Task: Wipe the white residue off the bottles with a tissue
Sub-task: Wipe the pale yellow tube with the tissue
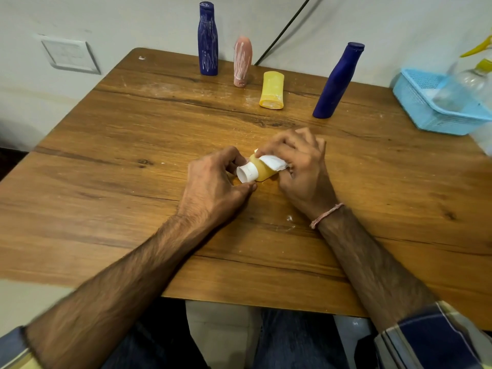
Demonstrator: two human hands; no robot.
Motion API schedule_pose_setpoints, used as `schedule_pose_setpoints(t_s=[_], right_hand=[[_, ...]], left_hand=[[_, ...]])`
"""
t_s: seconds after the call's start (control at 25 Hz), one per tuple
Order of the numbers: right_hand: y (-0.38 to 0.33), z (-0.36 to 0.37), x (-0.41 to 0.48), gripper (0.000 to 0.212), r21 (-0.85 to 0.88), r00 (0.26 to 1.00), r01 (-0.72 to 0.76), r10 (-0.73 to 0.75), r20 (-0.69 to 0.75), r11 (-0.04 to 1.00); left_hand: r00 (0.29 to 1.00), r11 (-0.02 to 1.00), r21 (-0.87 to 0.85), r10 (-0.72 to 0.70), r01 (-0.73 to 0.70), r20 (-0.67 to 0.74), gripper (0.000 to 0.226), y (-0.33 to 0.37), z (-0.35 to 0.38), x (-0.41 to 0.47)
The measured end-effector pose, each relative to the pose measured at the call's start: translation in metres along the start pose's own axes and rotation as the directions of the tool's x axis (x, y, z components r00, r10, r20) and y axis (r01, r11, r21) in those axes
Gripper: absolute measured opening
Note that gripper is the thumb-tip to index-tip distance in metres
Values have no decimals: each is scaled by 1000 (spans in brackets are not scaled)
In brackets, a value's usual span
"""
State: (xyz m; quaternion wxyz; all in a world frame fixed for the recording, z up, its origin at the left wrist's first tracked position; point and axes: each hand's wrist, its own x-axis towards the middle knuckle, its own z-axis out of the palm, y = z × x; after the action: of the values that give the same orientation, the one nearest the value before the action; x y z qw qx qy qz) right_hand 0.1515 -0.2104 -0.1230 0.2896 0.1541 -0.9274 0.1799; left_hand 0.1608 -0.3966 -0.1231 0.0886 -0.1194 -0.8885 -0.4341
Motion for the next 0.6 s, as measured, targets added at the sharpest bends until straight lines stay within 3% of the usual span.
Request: schedule_pose_setpoints(t_s=[0.16, 0.32, 0.36, 0.48, 0.52, 0.6], right_hand=[[13, -6, -1, 39, -6, 977, -185, 184, -106, 983], [-2, -2, -10, 22, 47, 995, 103, -102, -11, 994], [1, -2, -9, 25, 28, 995, 99, -98, -14, 995], [15, -5, -4, 36, 9, 978, -174, 174, -118, 985], [12, -4, -3, 36, 21, 974, -184, 186, -128, 983], [-7, 0, -8, 31, 21, 997, 13, -11, -73, 1000]], left_hand=[[1000, 1000, -11, -6, 6, -3, 33, 1, 0, 0], [1000, 1000, -6, 2, -2, 2, 34, -1, 0, 0], [1000, 1000, -12, -1, 1, 3, 34, -1, 0, 0], [1000, 1000, -10, -16, 16, 9, 35, 0, 0, 1], [1000, 1000, -9, -14, 15, 8, 34, 0, 0, 1], [1000, 1000, -17, -5, 5, -1, 31, -1, 0, 1]])
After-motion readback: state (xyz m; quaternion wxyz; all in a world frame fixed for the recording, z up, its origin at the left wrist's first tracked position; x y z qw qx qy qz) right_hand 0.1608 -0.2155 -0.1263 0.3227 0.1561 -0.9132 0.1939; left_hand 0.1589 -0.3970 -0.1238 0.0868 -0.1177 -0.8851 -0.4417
